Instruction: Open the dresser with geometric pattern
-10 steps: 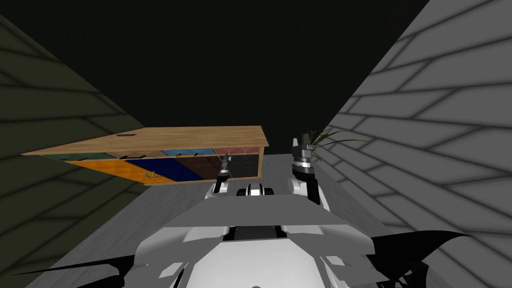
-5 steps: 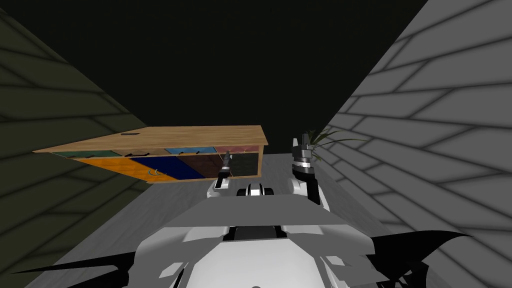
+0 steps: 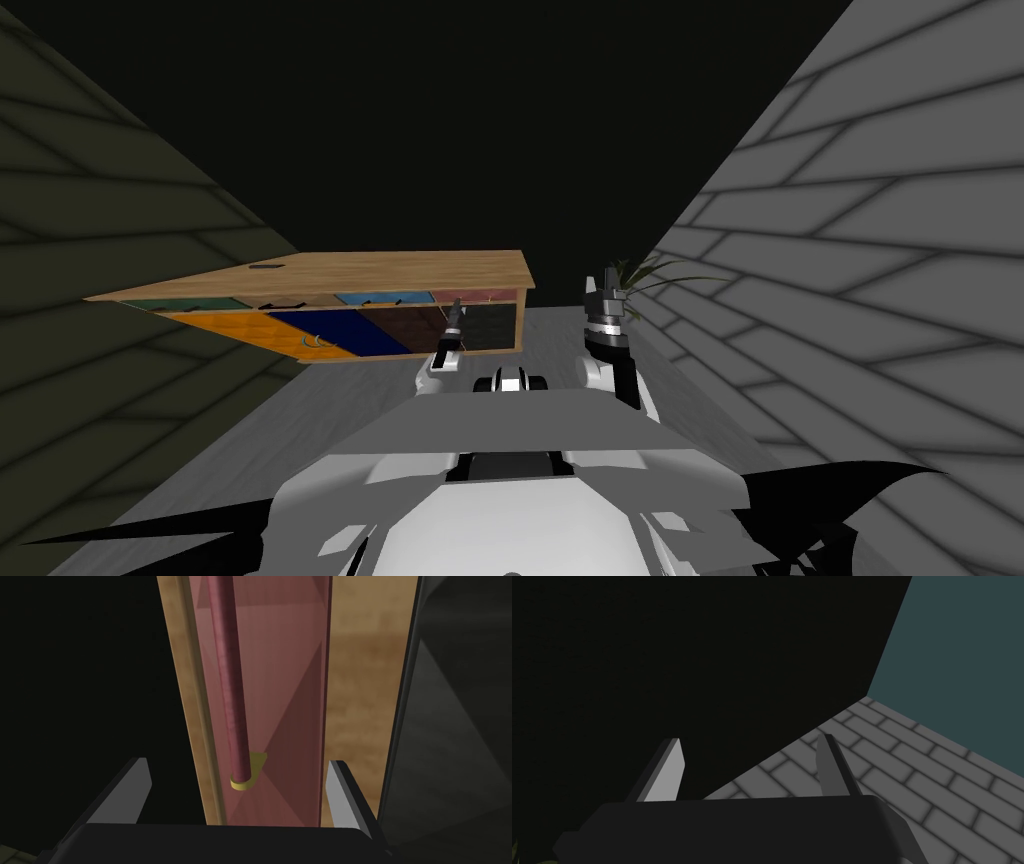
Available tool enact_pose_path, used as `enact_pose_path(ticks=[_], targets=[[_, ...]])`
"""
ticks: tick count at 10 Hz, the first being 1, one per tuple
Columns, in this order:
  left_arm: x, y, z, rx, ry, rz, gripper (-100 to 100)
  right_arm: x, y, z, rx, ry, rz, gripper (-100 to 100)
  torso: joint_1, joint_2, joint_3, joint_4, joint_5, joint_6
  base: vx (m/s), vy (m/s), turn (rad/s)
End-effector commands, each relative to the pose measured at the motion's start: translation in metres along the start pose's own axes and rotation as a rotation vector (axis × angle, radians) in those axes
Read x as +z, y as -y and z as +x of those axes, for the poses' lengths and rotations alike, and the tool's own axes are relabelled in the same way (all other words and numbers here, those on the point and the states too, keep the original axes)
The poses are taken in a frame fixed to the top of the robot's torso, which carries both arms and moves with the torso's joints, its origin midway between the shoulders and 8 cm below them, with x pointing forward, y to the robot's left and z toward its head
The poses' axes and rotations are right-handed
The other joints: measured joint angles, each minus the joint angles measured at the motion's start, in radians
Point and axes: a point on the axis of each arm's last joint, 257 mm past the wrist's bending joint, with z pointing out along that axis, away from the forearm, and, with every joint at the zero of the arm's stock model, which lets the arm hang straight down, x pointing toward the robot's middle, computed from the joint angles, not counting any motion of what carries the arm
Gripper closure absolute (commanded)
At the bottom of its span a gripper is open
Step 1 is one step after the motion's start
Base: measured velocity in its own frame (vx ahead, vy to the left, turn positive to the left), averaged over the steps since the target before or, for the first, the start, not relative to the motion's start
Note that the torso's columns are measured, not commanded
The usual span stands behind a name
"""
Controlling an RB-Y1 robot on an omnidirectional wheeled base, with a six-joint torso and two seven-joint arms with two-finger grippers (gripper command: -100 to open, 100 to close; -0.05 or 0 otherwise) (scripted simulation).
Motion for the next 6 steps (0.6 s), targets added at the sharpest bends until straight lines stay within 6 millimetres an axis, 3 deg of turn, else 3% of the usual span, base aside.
enact_pose_path(ticks=[1, 6], targets=[[0.01, -0.002, 0.001, -0.004, -0.002, -0.026, -100, 0.0, 0.0, 0.0, 0.0, 0.0, 0.0, 0, 0.0, 0.0, 0.0, 0.0, 0.0, 0.0, -0.044, -0.008, 0.01], [0.028, -0.005, 0.002, -0.005, -0.007, -0.07, -100, 0.0, 0.0, 0.0, 0.0, 0.0, 0.0, 0, 0.0, -0.001, 0.0, 0.0, 0.0, 0.0, -0.041, -0.009, 0.007]])
